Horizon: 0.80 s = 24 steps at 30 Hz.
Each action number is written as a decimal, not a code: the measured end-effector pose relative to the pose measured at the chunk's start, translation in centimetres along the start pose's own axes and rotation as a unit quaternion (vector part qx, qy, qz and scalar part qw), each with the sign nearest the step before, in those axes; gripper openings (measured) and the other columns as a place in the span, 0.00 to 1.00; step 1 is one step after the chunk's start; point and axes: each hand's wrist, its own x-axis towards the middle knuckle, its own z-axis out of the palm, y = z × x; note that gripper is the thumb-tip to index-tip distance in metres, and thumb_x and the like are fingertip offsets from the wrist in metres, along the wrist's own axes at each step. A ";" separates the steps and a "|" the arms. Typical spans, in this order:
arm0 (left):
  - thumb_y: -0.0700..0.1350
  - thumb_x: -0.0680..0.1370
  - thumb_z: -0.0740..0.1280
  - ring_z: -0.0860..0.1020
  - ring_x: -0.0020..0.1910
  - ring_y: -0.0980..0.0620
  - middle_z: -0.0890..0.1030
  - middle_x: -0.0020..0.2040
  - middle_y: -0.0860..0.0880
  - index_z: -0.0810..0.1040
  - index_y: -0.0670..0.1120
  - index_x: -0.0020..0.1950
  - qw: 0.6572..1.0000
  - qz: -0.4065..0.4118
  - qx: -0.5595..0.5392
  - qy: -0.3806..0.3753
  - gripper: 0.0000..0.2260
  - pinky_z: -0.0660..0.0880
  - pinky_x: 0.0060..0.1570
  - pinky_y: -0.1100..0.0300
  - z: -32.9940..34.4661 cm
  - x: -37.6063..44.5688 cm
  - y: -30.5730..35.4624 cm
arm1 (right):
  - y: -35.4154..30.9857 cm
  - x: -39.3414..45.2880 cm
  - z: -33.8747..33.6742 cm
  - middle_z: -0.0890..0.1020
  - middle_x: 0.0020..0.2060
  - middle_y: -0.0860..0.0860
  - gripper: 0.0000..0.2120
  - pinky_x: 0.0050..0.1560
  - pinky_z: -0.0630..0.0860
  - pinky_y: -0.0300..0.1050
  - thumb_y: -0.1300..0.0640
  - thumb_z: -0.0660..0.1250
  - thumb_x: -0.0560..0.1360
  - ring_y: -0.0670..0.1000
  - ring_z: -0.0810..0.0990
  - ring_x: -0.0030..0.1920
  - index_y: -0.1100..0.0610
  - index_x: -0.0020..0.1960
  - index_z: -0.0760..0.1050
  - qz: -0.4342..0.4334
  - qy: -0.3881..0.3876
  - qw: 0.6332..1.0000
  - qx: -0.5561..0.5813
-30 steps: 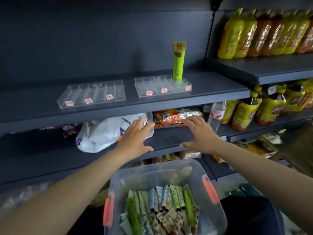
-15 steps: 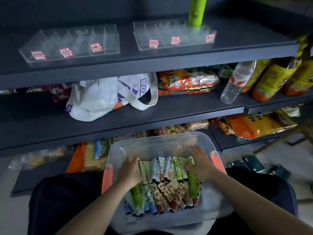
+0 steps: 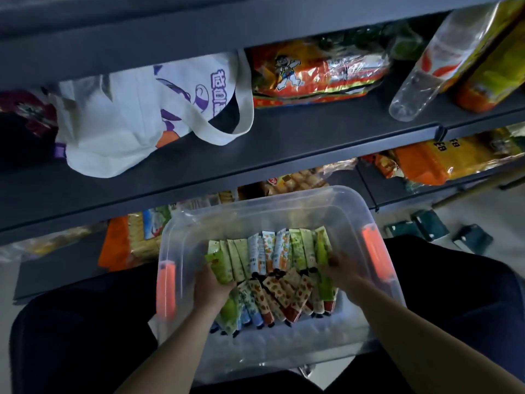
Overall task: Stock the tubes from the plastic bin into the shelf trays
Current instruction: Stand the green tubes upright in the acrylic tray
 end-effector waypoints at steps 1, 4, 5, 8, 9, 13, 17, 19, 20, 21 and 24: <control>0.41 0.64 0.78 0.78 0.54 0.47 0.80 0.53 0.47 0.72 0.46 0.58 1.000 -0.008 -0.005 0.006 0.25 0.75 0.54 0.52 0.3 0.4 -0.5 | 0.4 0.3 0.2 0.79 0.38 0.54 0.08 0.40 0.77 0.49 0.65 0.64 0.74 0.53 0.78 0.40 0.55 0.39 0.75 0.001 0.011 1.000 -0.012; 0.43 0.64 0.78 0.78 0.54 0.46 0.79 0.54 0.47 0.71 0.45 0.60 0.999 -0.027 -0.008 0.019 0.27 0.75 0.52 0.54 1.0 1.0 -1.0 | 1.1 1.1 0.6 0.78 0.39 0.53 0.11 0.43 0.76 0.51 0.65 0.61 0.74 0.55 0.77 0.43 0.52 0.37 0.74 -0.001 0.031 0.999 -0.022; 0.44 0.64 0.78 0.78 0.54 0.46 0.79 0.56 0.46 0.70 0.44 0.62 0.999 -0.033 -0.015 0.020 0.29 0.75 0.53 0.54 1.1 1.1 -1.0 | 1.2 1.3 0.8 0.78 0.39 0.53 0.11 0.43 0.75 0.49 0.65 0.61 0.74 0.55 0.77 0.44 0.53 0.38 0.75 0.002 0.034 0.999 -0.014; 0.44 0.66 0.77 0.77 0.57 0.44 0.78 0.58 0.44 0.67 0.43 0.65 0.997 -0.059 -0.039 0.024 0.31 0.74 0.55 0.52 1.5 1.1 -0.7 | 1.2 1.4 0.9 0.79 0.43 0.55 0.08 0.44 0.75 0.47 0.65 0.60 0.75 0.55 0.77 0.45 0.55 0.45 0.76 0.014 0.037 0.999 0.007; 0.43 0.67 0.76 0.77 0.56 0.43 0.78 0.58 0.44 0.68 0.43 0.64 0.997 -0.063 -0.041 0.028 0.30 0.75 0.54 0.52 1.7 1.2 -0.8 | 1.2 1.4 0.9 0.79 0.44 0.55 0.08 0.44 0.75 0.47 0.64 0.60 0.75 0.55 0.78 0.46 0.55 0.46 0.76 0.012 0.033 0.999 0.005; 0.43 0.67 0.76 0.78 0.55 0.44 0.79 0.58 0.44 0.69 0.45 0.65 0.994 -0.073 -0.067 0.044 0.29 0.75 0.56 0.50 1.9 1.2 -1.0 | 1.3 1.7 0.8 0.79 0.41 0.53 0.09 0.39 0.73 0.43 0.66 0.61 0.75 0.52 0.77 0.43 0.55 0.47 0.76 0.017 0.021 0.999 0.044; 0.39 0.68 0.75 0.76 0.59 0.44 0.76 0.63 0.44 0.66 0.46 0.70 0.986 -0.089 -0.135 0.027 0.33 0.74 0.56 0.54 1.9 1.3 -1.2 | 1.6 2.0 0.9 0.81 0.46 0.58 0.08 0.47 0.76 0.50 0.68 0.65 0.74 0.56 0.79 0.46 0.58 0.50 0.77 0.034 -0.001 0.995 0.090; 0.36 0.69 0.75 0.76 0.59 0.44 0.76 0.63 0.43 0.66 0.46 0.70 0.979 -0.098 -0.179 0.019 0.32 0.73 0.56 0.55 1.6 1.1 -1.1 | 1.6 2.1 0.9 0.81 0.47 0.59 0.08 0.51 0.77 0.53 0.68 0.66 0.73 0.57 0.79 0.47 0.61 0.52 0.78 0.046 -0.010 0.992 0.115; 0.35 0.69 0.74 0.75 0.59 0.44 0.75 0.63 0.43 0.66 0.45 0.70 0.974 -0.106 -0.202 0.012 0.32 0.73 0.57 0.54 1.4 1.1 -1.2 | 1.6 2.2 0.8 0.82 0.47 0.59 0.09 0.53 0.77 0.54 0.68 0.67 0.73 0.58 0.80 0.47 0.62 0.52 0.78 0.053 -0.014 0.990 0.128; 0.35 0.69 0.74 0.75 0.60 0.45 0.75 0.64 0.43 0.66 0.45 0.71 0.968 -0.112 -0.226 0.003 0.33 0.73 0.59 0.52 1.3 1.1 -1.3 | 1.6 2.1 0.8 0.82 0.47 0.59 0.09 0.54 0.77 0.54 0.67 0.68 0.72 0.58 0.81 0.48 0.62 0.52 0.79 0.059 -0.023 0.988 0.141; 0.32 0.69 0.73 0.78 0.56 0.44 0.77 0.62 0.43 0.67 0.45 0.71 0.944 -0.137 -0.299 -0.028 0.32 0.75 0.58 0.48 0.8 1.0 -1.5 | 1.1 1.9 1.0 0.83 0.46 0.59 0.07 0.48 0.79 0.49 0.66 0.68 0.73 0.58 0.82 0.46 0.63 0.51 0.79 0.076 -0.044 0.976 0.199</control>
